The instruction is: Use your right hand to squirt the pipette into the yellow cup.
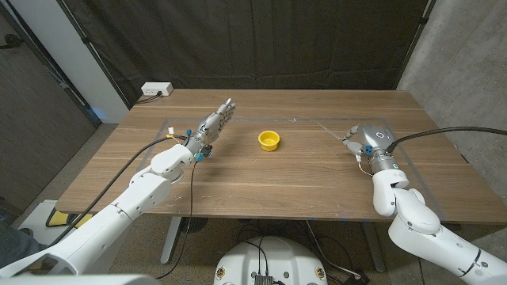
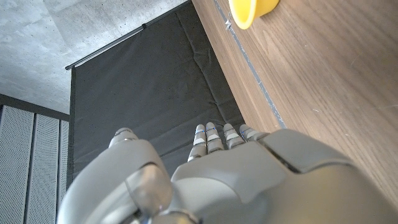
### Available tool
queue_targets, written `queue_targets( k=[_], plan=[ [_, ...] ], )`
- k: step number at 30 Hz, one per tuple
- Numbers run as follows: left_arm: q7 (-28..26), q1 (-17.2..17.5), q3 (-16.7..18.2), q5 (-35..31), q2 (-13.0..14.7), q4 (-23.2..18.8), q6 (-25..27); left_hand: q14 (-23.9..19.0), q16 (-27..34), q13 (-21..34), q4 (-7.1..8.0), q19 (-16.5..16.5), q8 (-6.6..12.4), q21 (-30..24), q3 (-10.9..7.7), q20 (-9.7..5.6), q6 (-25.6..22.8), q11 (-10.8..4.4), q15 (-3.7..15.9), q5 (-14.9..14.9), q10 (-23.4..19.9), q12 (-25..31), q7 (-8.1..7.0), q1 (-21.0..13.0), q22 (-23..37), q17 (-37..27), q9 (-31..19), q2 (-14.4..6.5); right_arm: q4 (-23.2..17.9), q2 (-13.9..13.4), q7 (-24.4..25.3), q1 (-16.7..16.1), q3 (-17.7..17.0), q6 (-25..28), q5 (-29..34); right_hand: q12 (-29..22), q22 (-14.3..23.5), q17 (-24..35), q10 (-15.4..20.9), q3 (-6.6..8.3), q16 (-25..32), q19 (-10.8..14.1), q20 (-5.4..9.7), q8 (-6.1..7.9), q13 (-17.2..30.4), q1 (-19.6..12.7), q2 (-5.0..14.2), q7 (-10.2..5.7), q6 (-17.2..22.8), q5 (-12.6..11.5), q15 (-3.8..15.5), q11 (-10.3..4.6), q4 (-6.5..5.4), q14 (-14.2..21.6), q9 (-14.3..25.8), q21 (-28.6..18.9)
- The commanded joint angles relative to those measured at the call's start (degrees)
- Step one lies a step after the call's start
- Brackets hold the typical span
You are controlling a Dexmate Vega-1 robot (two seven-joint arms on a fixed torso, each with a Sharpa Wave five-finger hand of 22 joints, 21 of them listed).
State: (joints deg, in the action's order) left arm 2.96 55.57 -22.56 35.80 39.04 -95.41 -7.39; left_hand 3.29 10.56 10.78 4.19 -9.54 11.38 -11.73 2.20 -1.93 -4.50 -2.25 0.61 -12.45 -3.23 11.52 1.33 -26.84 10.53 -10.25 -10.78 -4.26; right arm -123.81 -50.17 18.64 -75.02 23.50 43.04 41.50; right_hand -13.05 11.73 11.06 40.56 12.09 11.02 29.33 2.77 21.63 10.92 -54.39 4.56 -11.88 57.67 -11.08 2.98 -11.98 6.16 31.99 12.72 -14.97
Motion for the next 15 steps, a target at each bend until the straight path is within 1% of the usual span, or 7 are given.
queue_targets(
  k=[1, 4, 8, 15],
  plan=[
    [-1.09, 0.94, 0.11, -0.27, 1.1, -2.44, 1.33, -0.12, 0.27, 0.24, 0.2, -4.13, 0.13, -0.07, 0.27, -0.28, 0.03, 0.23, 0.01, 0.34, 0.11, 0.3, -0.07, -0.1, 0.22, -0.2, -0.12, -0.28, 2.38, -1.6, 5.37, 0.13, 3.25, 1.84, -3.96, -0.28, 0.06, 0.22, 0.31, 0.09, 0.21, 0.05, 3.25, -0.06, 0.03, 0.13, 0.29, -0.01, -0.23, 0.08, 4.72, 0.11, -0.15, 0.48, 0.15, 0.1],
    [-1.31, 1.12, 0.37, -0.37, 1.52, -3.03, 1.42, -0.12, 0.27, 0.24, 0.2, -4.16, 0.13, -0.07, 0.29, -0.28, 0.03, 0.26, 0.0, 0.34, 0.06, 0.32, -0.13, -0.11, 0.22, -0.2, -0.12, -0.3, 2.87, -1.92, 6.04, 0.24, 3.85, 2.28, -4.64, -0.27, 0.05, 0.23, 0.32, 0.02, 0.22, 0.01, 3.18, -0.09, 0.03, 0.27, 0.28, -0.05, -0.23, 0.11, 4.68, 0.12, -0.2, 0.52, 0.14, 0.12],
    [-1.37, 1.23, 0.54, -0.31, 1.75, -3.45, 1.46, -0.09, 0.26, 0.25, 0.2, -4.27, 0.14, -0.04, 0.31, -0.17, 0.02, 0.16, -0.03, 0.34, 0.06, 0.32, -0.19, -0.12, 0.22, -0.2, -0.12, -0.31, 3.16, -2.87, 5.4, 0.97, 5.09, 2.87, -5.34, -0.27, 0.04, 0.23, 0.37, -0.06, 0.22, -0.06, 3.06, -0.18, 0.04, 0.42, 0.26, -0.13, -0.35, 0.14, 4.6, 0.14, -0.26, 0.54, 0.12, 0.16],
    [-1.2, 1.37, 0.49, -0.34, 2.09, -4.03, 1.58, -0.04, 0.23, 0.25, 0.21, -4.39, 0.14, -0.01, 0.36, -0.03, 0.02, 0.16, -0.06, 0.35, 0.08, 0.31, -0.18, -0.14, 0.22, -0.2, -0.12, -0.34, 3.43, -3.38, 4.84, 2.5, 7.07, 3.96, -6.36, -0.27, 0.03, 0.22, 0.4, -0.18, 0.15, -0.14, 2.96, -0.34, 0.04, 0.64, 0.19, -0.16, -0.62, 0.18, 4.55, 0.16, -0.33, 0.43, 0.09, 0.21]
  ],
)
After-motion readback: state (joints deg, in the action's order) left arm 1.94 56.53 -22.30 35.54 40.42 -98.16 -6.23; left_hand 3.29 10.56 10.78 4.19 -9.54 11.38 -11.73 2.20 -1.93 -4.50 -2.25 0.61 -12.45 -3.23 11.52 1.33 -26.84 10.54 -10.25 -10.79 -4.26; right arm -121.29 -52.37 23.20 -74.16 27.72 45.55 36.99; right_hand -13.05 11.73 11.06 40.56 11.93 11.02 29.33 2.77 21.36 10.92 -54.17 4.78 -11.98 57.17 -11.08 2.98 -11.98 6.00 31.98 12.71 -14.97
